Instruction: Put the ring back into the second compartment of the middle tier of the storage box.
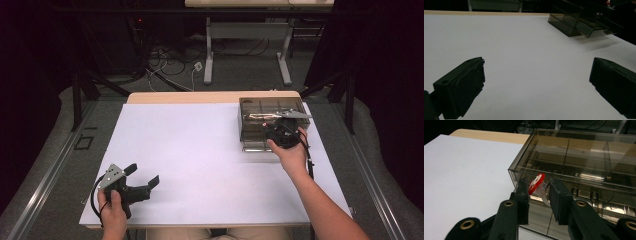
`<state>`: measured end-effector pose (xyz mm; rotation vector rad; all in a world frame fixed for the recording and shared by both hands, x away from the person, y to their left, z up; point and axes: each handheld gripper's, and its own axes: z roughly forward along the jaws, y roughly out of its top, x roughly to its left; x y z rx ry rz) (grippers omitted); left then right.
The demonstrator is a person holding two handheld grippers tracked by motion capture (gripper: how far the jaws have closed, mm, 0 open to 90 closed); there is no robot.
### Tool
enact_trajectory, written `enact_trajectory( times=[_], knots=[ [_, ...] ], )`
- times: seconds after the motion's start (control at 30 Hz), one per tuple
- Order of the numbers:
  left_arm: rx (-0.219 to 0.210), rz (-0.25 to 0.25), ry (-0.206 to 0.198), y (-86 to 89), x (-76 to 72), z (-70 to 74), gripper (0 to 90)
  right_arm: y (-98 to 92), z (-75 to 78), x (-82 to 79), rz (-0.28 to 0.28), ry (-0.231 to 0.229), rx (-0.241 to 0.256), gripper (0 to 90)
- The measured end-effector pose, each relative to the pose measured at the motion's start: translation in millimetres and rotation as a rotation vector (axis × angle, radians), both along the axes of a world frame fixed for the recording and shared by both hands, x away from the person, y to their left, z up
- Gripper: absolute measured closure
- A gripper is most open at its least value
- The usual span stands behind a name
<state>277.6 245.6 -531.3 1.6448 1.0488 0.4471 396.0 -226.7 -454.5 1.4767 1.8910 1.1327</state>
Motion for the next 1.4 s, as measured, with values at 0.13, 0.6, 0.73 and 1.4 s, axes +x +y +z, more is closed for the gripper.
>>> enact_trajectory(
  times=[0.13, 0.6, 0.73, 1.4],
  knots=[
    [0.001, -0.001, 0.0, 0.2, 0.3, -0.2, 0.0, -4.3, -1.7, 3.0, -0.005, 0.02, -0.002, 70.3],
    [0.0, -0.001, 0.001, 0.1, 0.4, -0.2, 0.0, -20.3, -7.6, 13.2, -0.039, 0.098, 0.023, 70.3],
    [0.0, 0.0, 0.001, 0.3, 0.5, -0.3, 0.0, -22.6, -9.3, 14.7, -0.052, 0.105, 0.021, 70.3],
    [-0.002, 0.0, 0.003, 0.3, 0.7, -0.4, 0.0, -34.8, -26.0, 22.7, -0.082, 0.177, -0.005, 70.2]
  ],
)
